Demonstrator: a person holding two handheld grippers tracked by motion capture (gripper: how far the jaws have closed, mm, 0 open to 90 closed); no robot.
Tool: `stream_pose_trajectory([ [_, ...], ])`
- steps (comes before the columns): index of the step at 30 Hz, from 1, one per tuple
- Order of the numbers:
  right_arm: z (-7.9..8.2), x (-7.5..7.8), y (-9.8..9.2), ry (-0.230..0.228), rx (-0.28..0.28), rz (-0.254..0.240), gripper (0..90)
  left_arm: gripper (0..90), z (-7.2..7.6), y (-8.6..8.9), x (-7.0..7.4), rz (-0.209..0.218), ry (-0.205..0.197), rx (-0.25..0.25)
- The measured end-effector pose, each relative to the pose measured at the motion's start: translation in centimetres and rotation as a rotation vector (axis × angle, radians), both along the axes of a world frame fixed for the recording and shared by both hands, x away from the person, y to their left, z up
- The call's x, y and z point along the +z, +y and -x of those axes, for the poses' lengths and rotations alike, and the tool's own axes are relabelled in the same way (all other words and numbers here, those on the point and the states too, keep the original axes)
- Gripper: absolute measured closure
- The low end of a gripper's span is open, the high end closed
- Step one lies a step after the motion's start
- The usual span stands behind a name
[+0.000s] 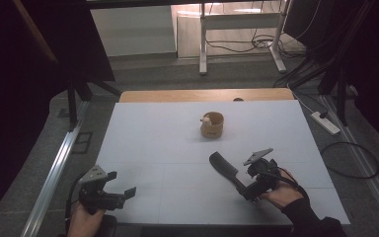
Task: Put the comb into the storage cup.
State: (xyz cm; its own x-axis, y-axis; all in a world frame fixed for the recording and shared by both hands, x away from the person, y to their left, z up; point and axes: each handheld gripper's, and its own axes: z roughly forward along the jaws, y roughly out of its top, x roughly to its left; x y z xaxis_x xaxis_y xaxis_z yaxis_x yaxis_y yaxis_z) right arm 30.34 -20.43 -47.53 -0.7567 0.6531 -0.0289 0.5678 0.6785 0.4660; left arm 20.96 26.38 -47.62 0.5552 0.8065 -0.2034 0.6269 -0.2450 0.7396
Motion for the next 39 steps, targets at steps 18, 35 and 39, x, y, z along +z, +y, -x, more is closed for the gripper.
stream_pose_trajectory([
  [18,-0.7,-1.7,1.2,0.022,0.011,0.033,0.0,3.5,0.0,-0.1,0.0,-0.002,0.004,-0.003],
  [35,-1.0,-3.9,1.8,0.070,0.018,0.096,0.0,3.5,-0.1,-0.1,0.0,-0.003,0.008,-0.002],
  [39,-1.0,-3.9,1.8,0.069,0.013,0.094,0.0,3.5,-0.1,-0.1,0.0,-0.004,0.008,-0.003],
])
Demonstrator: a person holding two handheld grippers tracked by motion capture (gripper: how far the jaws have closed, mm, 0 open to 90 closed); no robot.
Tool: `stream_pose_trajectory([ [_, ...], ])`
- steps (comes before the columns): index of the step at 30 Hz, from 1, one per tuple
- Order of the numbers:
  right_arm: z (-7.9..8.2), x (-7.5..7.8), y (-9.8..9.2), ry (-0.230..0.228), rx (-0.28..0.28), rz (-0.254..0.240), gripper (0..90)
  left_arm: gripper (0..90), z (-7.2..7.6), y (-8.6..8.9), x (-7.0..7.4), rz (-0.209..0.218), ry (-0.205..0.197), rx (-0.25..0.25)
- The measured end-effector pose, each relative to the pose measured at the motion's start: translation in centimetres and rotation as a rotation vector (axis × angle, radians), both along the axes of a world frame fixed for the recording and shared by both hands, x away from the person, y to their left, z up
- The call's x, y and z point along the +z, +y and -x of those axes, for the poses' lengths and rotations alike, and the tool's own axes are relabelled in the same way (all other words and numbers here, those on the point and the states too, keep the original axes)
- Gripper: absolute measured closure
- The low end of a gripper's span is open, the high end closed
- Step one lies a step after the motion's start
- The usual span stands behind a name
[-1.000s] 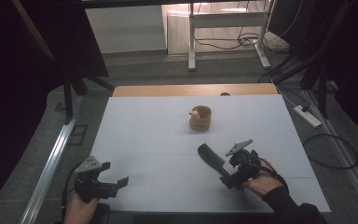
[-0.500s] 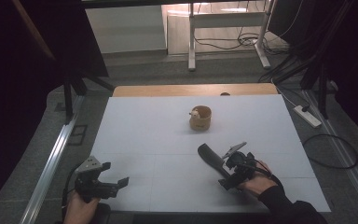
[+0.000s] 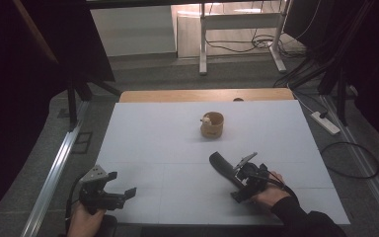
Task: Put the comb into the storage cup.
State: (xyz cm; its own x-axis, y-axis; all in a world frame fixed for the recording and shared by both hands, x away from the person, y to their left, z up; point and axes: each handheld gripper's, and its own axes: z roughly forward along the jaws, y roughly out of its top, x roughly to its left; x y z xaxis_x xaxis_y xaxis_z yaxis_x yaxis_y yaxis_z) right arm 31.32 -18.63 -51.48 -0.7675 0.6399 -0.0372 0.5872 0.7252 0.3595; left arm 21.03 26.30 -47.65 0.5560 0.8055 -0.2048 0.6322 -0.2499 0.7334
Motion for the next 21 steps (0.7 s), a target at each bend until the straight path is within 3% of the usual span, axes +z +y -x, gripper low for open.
stream_pose_trajectory([
  [6,0.0,0.1,0.2,0.012,-0.019,0.022,0.0,3.6,0.0,0.0,0.0,-0.002,-0.001,-0.001],
  [8,0.0,0.3,0.3,0.021,-0.015,0.023,4.6,3.6,0.0,0.0,0.0,0.000,-0.001,-0.001],
  [21,0.3,1.5,0.2,0.014,0.004,0.004,61.8,3.7,0.0,0.0,0.0,-0.004,-0.001,-0.005],
])
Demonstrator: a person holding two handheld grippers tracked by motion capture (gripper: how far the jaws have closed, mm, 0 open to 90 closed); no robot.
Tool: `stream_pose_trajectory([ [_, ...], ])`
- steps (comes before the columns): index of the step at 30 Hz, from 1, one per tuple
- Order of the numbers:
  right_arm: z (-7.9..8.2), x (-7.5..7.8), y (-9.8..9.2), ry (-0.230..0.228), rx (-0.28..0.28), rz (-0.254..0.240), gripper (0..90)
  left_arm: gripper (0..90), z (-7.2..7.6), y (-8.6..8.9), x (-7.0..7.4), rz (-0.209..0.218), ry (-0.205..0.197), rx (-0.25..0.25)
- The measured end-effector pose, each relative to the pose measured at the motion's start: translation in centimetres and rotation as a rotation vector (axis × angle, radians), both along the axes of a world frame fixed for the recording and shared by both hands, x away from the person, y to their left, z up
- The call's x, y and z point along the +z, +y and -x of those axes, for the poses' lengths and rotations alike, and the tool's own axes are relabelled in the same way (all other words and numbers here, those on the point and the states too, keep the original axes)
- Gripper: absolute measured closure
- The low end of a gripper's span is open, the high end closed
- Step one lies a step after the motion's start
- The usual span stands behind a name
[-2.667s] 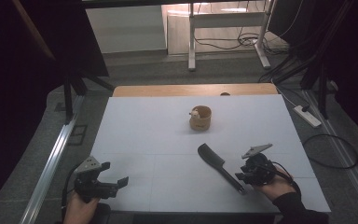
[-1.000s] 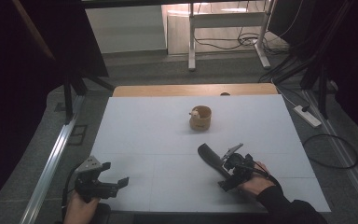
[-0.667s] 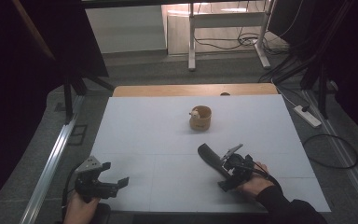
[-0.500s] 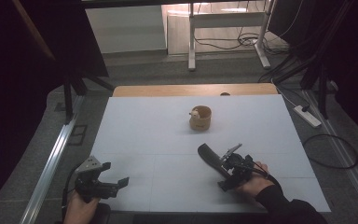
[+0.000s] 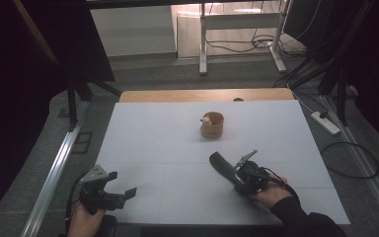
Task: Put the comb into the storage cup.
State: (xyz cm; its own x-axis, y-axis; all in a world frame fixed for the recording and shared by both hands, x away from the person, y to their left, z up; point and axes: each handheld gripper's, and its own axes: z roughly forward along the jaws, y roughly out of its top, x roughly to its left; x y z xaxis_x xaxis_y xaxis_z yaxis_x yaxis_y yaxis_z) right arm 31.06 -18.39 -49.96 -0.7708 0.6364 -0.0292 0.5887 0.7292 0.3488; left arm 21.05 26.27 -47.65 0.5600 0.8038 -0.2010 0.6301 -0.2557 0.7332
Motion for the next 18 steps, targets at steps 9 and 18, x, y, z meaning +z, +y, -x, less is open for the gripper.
stream_pose_trajectory([
  [9,-0.07,0.00,-0.38,-0.002,0.040,-0.024,72.4,3.7,0.00,-0.13,0.01,-0.011,0.000,0.001],
  [18,-0.05,0.04,-0.61,-0.011,0.053,-0.038,72.5,3.6,-0.04,-0.14,0.02,-0.011,0.000,-0.001],
])
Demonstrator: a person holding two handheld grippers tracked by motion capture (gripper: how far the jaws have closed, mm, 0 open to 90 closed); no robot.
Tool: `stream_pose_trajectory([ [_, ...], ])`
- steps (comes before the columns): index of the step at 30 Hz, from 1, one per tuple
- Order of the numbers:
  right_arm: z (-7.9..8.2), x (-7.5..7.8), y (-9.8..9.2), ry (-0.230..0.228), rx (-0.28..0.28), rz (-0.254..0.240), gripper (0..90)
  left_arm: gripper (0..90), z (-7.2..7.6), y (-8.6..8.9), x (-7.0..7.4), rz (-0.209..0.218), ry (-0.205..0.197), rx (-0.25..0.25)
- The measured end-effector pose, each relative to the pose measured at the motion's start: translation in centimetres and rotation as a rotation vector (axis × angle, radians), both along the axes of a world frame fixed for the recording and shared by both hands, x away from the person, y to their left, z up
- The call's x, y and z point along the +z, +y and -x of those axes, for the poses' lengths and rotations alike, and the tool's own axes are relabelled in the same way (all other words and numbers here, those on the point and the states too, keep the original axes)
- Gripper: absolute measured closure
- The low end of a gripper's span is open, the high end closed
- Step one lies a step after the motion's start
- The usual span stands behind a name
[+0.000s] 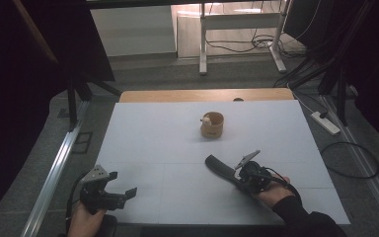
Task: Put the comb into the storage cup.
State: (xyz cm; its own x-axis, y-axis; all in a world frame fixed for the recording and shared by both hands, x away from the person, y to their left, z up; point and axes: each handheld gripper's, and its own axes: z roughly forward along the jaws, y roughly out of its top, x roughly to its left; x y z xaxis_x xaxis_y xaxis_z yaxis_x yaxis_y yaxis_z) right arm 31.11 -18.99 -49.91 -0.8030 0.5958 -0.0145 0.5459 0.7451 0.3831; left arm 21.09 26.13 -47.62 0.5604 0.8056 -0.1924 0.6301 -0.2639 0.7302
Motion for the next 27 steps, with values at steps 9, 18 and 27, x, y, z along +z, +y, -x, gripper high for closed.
stream_pose_trajectory([
  [9,0.3,0.7,-0.3,-0.040,0.012,-0.028,72.5,2.5,-0.1,0.2,0.0,0.029,0.009,-0.004],
  [18,1.0,1.4,-0.3,-0.105,0.043,-0.046,72.5,1.1,-0.1,-0.6,0.5,0.027,-0.027,-0.053],
  [27,1.6,2.4,-0.7,-0.170,0.054,-0.095,72.5,0.0,-0.9,-1.2,0.8,0.064,-0.044,-0.101],
])
